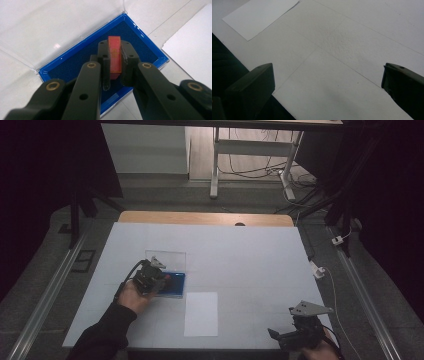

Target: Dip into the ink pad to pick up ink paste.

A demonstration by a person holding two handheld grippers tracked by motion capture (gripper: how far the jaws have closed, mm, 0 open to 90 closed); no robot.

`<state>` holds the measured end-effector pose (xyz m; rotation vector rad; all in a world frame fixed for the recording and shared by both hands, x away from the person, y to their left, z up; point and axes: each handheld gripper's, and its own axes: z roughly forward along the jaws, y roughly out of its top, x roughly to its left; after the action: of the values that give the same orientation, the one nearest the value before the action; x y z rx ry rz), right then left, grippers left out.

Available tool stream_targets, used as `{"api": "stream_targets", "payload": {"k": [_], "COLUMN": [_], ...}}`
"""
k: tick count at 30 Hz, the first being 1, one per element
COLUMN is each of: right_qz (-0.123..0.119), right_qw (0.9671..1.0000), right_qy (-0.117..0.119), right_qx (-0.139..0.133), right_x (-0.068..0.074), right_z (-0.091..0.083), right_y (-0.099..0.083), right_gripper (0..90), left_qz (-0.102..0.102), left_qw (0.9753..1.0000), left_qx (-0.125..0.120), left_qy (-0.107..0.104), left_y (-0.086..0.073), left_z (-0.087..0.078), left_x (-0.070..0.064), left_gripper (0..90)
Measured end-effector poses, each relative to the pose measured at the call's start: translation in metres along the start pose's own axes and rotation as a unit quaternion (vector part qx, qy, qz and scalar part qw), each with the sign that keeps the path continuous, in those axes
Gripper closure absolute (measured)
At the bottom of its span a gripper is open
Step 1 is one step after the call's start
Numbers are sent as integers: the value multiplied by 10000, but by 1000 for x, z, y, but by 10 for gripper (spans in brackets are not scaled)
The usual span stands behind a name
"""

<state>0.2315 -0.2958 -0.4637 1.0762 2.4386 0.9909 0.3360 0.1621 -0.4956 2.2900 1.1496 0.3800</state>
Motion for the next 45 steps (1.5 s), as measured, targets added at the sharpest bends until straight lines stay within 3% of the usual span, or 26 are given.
{"api": "stream_targets", "payload": {"k": [5,13,19,22,25,28,38,45], "right_qz": [2,-14,-12,-14,-15,-17,-7,-14], "right_qw": [10000,10000,10000,10000,10000,10000,10000,10000], "right_qy": [8,13,16,17,19,24,32,22], "right_qx": [9,30,37,41,47,52,9,6], "right_x": [0,-1,-1,-1,-1,-1,-1,0], "right_z": [0,0,1,1,1,1,0,0], "right_y": [0,0,0,0,0,0,0,-1], "right_gripper": [0,0,0,0,0,0,0,0], "left_qz": [-2,-519,-677,-608,-353,-161,-276,-336], "left_qw": [10000,9975,9955,9964,9989,9998,9995,9983], "left_qx": [-20,-103,-145,-142,-107,-68,-72,-445], "left_qy": [-14,-468,-644,-564,-295,-72,-134,-138], "left_y": [-1,-5,-7,-6,-4,-2,0,2], "left_z": [0,0,1,1,1,0,-4,-25], "left_x": [0,16,22,20,10,3,7,12], "left_gripper": [806,805,805,806,805,805,802,800]}}
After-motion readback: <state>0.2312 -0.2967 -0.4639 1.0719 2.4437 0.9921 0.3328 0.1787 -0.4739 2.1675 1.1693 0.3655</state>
